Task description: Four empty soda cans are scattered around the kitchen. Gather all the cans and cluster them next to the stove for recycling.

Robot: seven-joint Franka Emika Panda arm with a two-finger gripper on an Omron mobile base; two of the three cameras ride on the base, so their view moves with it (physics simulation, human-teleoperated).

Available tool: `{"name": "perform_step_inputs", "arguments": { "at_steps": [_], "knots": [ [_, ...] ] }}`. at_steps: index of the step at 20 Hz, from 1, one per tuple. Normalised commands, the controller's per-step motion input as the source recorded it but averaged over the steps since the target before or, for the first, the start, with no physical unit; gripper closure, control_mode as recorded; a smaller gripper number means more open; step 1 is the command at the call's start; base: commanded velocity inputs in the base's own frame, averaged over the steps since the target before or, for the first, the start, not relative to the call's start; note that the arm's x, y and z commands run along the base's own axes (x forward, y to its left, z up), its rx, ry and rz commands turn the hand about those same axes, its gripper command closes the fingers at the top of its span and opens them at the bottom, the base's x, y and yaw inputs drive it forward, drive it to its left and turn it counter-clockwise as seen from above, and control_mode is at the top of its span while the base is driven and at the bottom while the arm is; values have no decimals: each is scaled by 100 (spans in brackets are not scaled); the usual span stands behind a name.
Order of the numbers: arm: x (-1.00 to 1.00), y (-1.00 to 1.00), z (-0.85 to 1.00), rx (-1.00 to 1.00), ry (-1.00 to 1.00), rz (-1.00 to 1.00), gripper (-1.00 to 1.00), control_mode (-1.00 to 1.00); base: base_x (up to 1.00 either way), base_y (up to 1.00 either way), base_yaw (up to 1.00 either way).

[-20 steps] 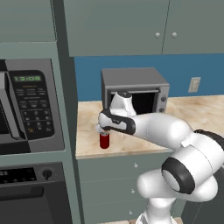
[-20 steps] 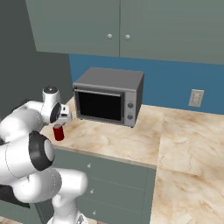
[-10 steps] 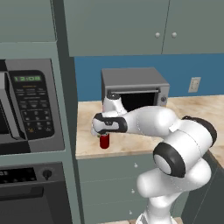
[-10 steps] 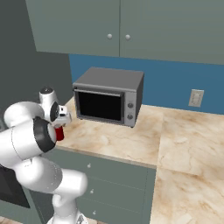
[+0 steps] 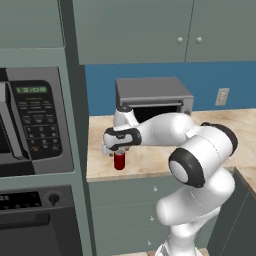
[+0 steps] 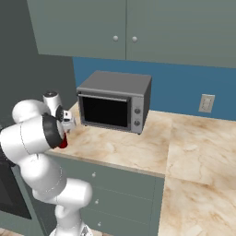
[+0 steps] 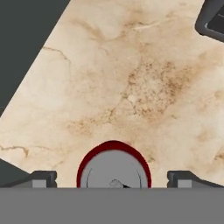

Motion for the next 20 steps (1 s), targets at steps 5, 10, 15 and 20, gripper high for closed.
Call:
{"name": "perform_step_inputs", "arguments": {
  "at_steps": [5, 10, 15, 20],
  "knots": [
    [6, 1, -21, 0, 9, 0, -100, -100, 0, 0, 0],
    [7, 3, -20, 0, 5, 0, -100, -100, 0, 0, 0],
    [0, 3, -17, 0, 3, 0, -100, -100, 0, 0, 0],
    [0, 4, -13, -3, 0, 0, -100, -100, 0, 0, 0]
  ]
}}
